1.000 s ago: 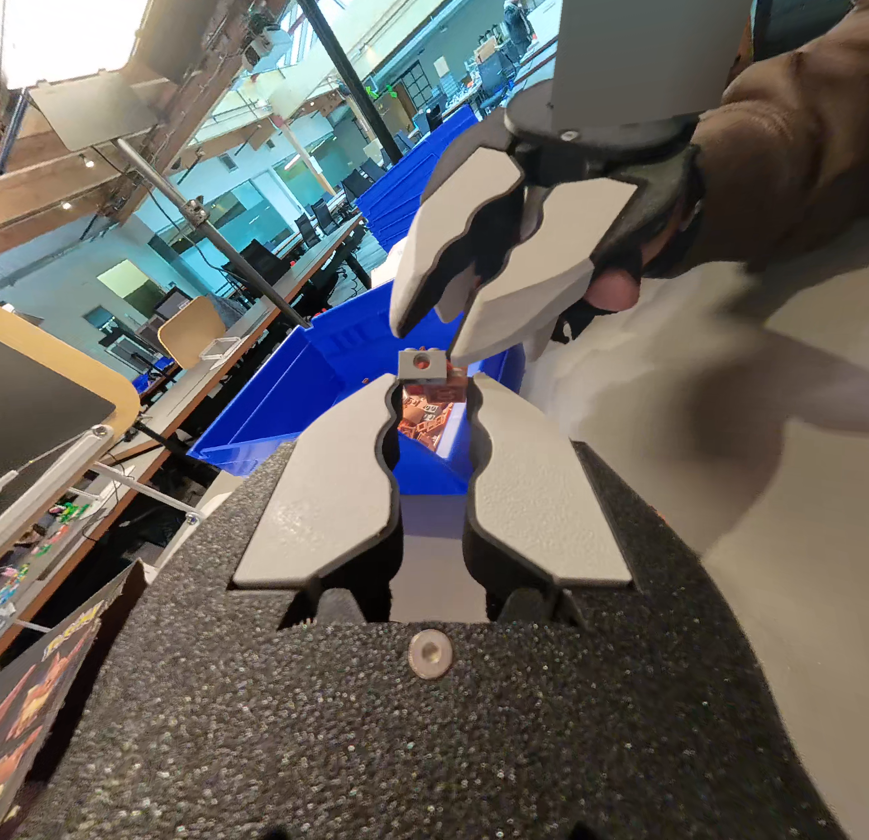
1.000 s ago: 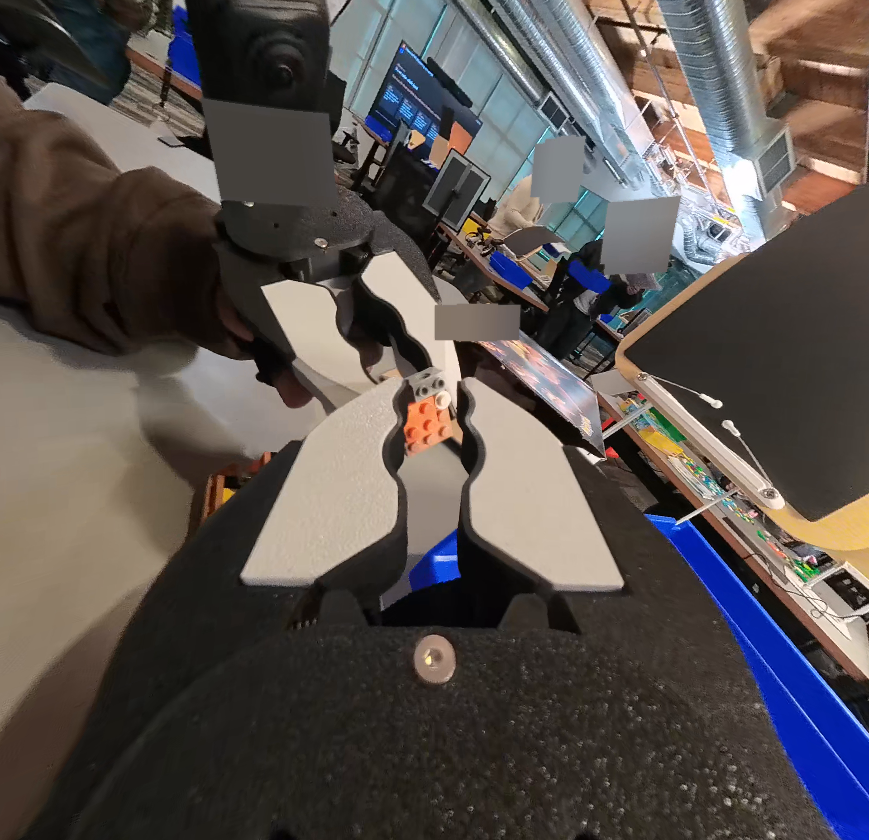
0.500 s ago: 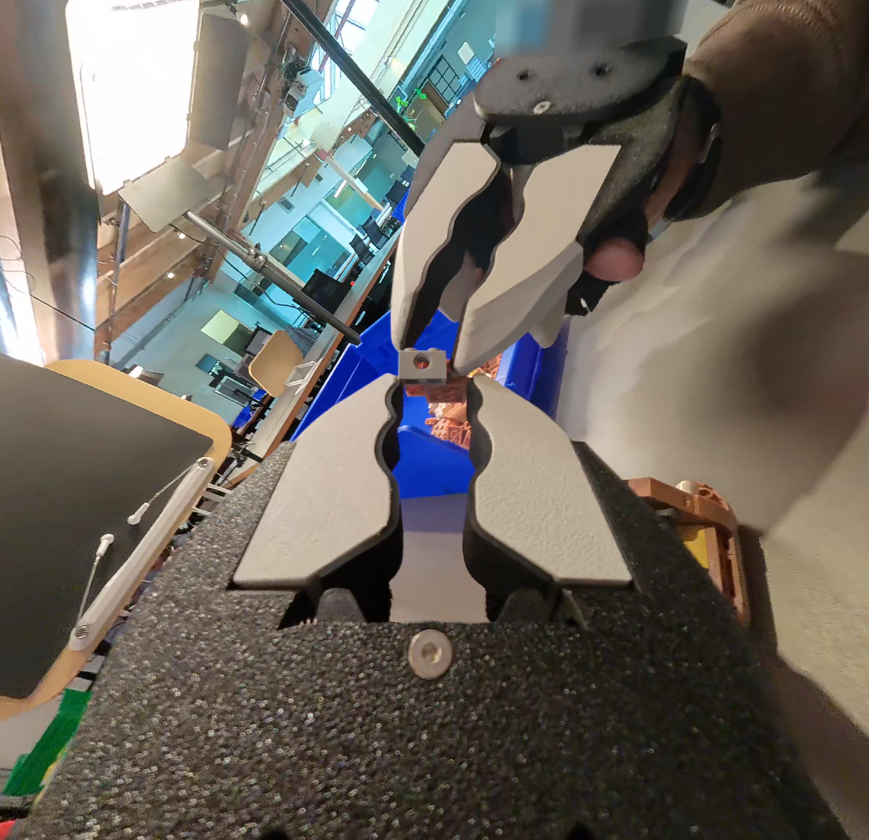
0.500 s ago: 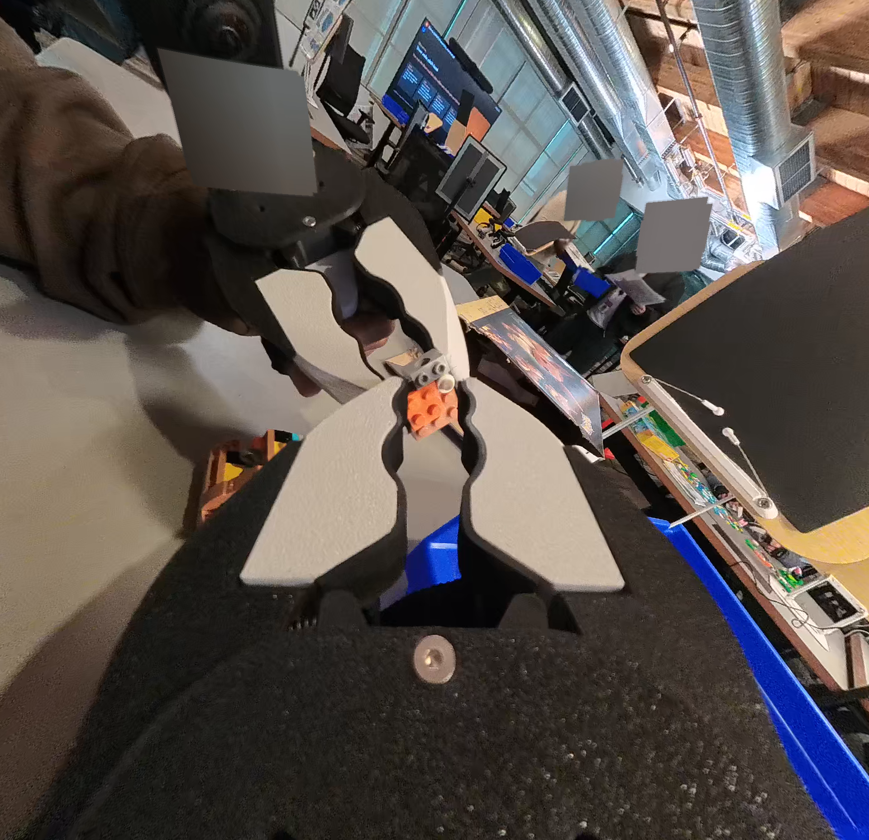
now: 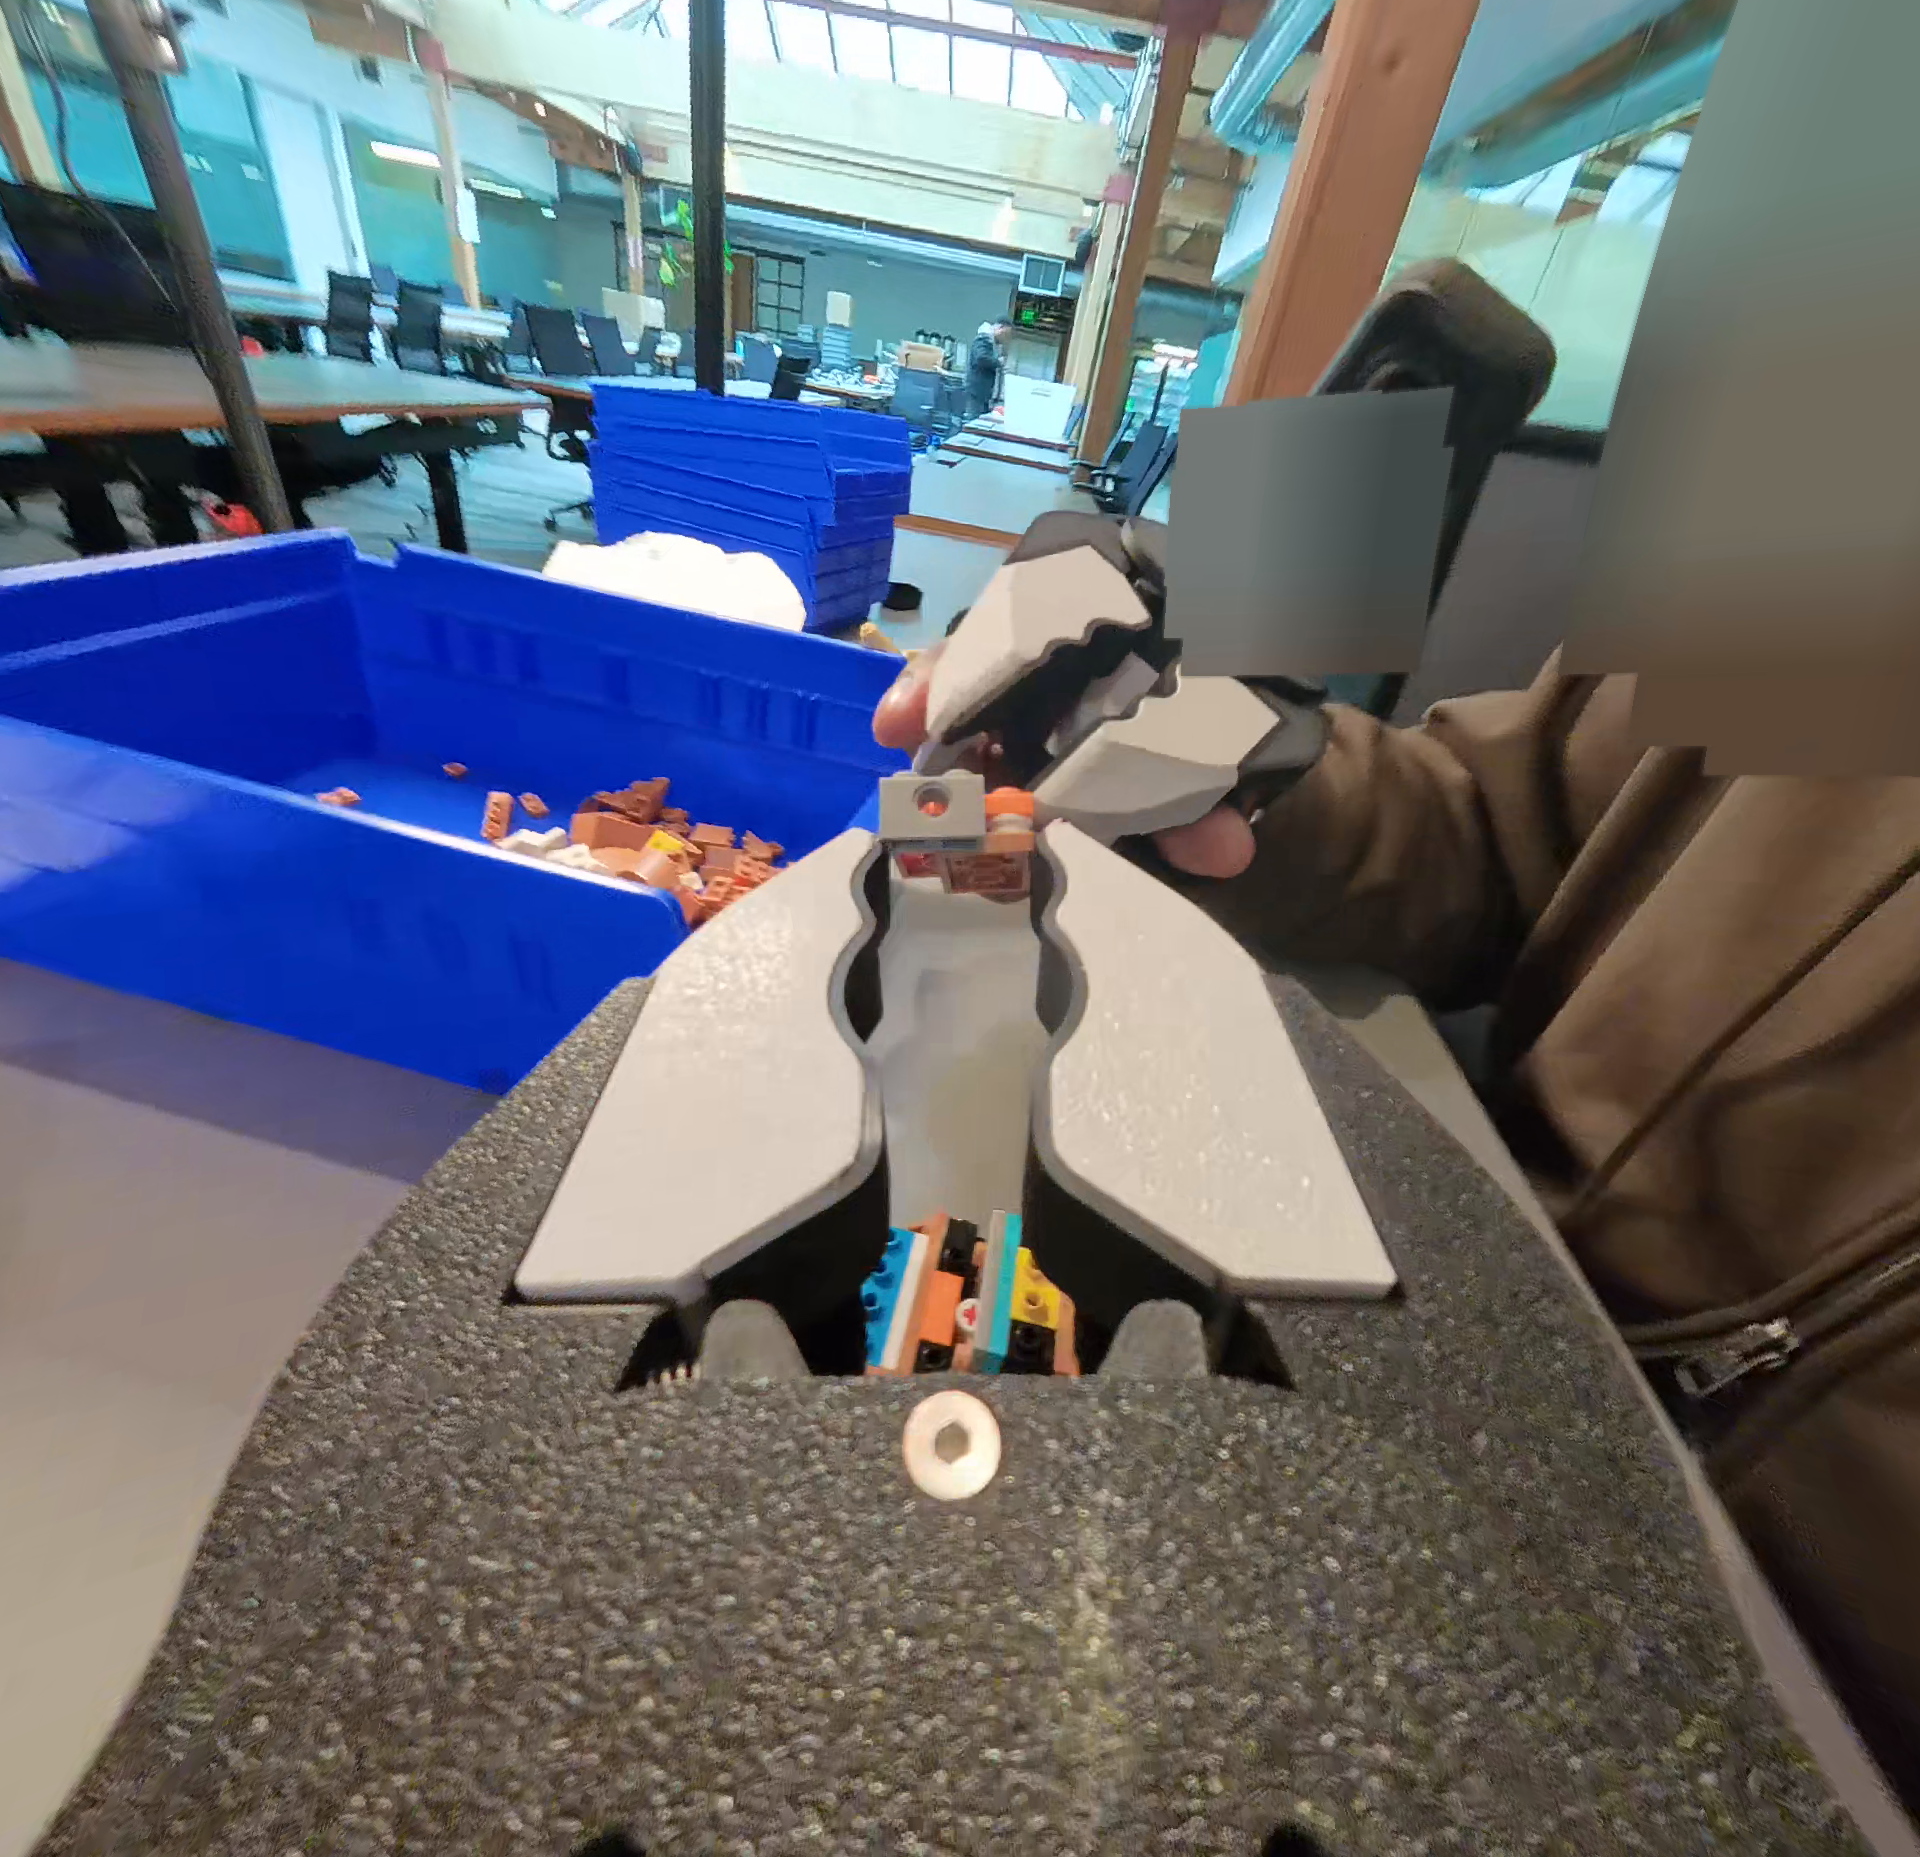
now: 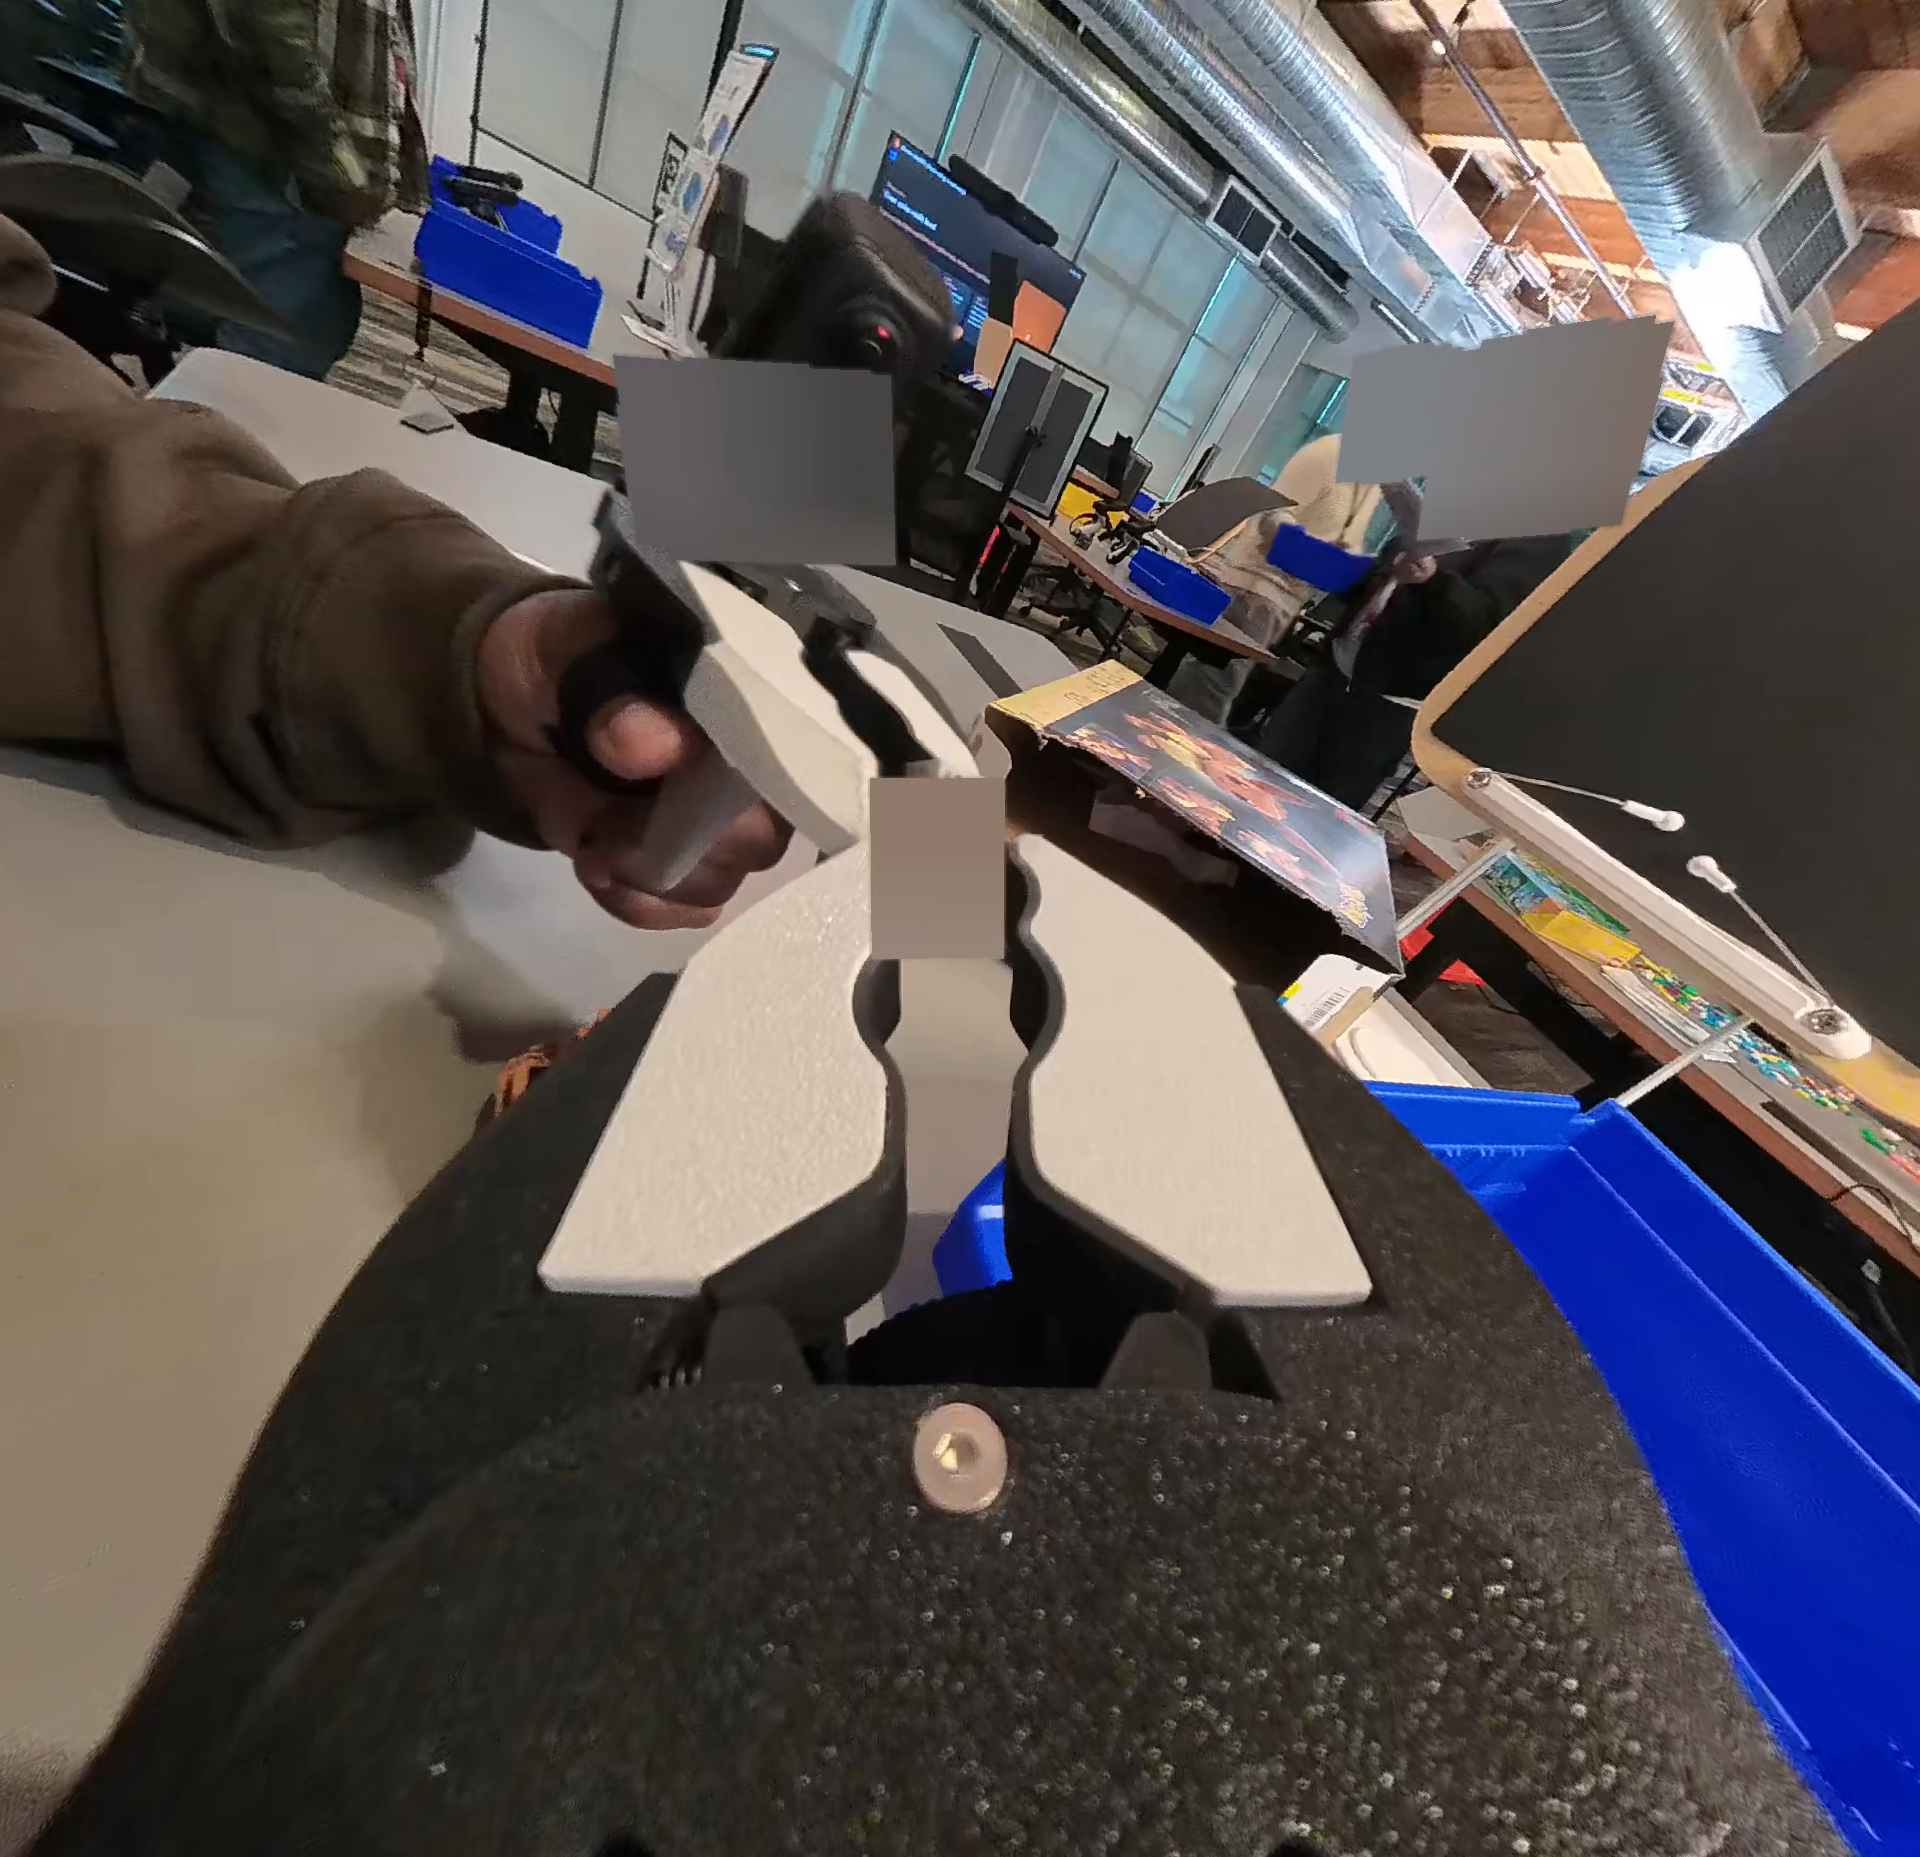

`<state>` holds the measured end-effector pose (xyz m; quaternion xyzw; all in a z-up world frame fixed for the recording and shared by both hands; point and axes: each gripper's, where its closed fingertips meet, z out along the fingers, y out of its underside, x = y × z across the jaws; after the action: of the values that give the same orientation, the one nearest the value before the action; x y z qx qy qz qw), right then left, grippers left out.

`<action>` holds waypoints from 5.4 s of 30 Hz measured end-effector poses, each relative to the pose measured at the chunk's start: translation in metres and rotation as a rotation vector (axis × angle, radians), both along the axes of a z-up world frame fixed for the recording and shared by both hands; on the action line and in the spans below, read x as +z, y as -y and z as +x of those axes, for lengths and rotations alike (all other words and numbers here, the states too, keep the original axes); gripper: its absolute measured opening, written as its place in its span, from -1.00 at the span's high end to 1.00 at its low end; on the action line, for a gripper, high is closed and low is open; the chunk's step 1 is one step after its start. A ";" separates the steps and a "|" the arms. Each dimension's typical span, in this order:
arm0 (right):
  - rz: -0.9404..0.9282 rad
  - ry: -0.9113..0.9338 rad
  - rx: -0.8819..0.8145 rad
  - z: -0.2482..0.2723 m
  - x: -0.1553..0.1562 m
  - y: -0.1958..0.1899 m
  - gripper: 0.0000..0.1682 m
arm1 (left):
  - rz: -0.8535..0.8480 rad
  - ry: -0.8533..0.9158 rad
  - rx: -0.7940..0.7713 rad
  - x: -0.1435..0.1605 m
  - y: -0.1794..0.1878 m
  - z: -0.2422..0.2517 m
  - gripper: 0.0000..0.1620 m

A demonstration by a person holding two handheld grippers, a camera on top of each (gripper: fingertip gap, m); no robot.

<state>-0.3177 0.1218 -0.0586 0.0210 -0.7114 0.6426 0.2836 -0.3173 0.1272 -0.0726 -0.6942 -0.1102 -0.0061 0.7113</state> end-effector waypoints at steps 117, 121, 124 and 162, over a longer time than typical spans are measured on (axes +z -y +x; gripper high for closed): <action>0.102 -0.048 0.038 0.009 -0.002 -0.002 0.82 | 0.239 0.429 -0.196 0.021 -0.001 0.010 0.69; 0.132 -0.217 -0.026 0.009 -0.001 0.001 0.82 | 0.338 0.554 -0.292 0.028 0.001 0.014 0.69; 0.137 -0.238 -0.029 0.011 -0.004 0.004 0.82 | 0.456 0.628 -0.384 0.037 0.008 0.016 0.69; 0.071 -0.068 0.043 0.018 0.005 0.002 0.90 | 0.353 0.638 -0.481 0.023 -0.003 0.034 0.69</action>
<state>-0.2999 0.1201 -0.0535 0.0684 -0.7231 0.6218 0.2928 -0.2836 0.1298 -0.0495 -0.5314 -0.1566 -0.4045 0.7276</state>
